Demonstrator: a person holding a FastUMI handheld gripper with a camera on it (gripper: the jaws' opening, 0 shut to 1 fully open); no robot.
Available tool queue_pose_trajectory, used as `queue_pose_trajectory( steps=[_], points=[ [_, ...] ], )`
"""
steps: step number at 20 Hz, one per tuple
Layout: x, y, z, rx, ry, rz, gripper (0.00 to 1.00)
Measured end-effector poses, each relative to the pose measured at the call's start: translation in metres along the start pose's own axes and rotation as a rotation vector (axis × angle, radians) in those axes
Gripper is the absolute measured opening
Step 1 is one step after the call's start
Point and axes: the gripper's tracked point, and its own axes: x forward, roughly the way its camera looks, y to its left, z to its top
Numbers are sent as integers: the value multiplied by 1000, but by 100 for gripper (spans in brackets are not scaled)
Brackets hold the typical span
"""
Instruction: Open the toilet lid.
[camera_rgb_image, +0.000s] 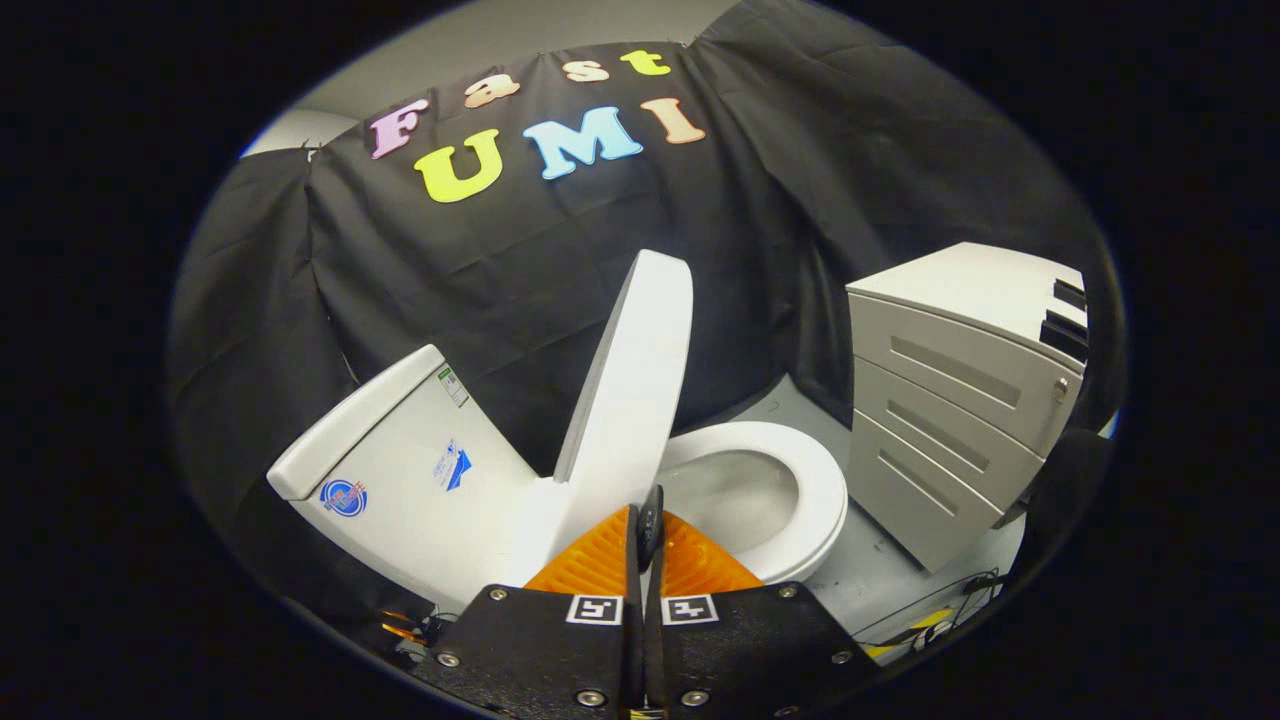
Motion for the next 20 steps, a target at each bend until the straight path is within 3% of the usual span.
queue_pose_trajectory(
  steps=[3, 20],
  points=[
    [-3, 14, 5, -88, -9, -16, 0],
    [-17, 106, 21, -295, -98, -10, 0]
  ],
)
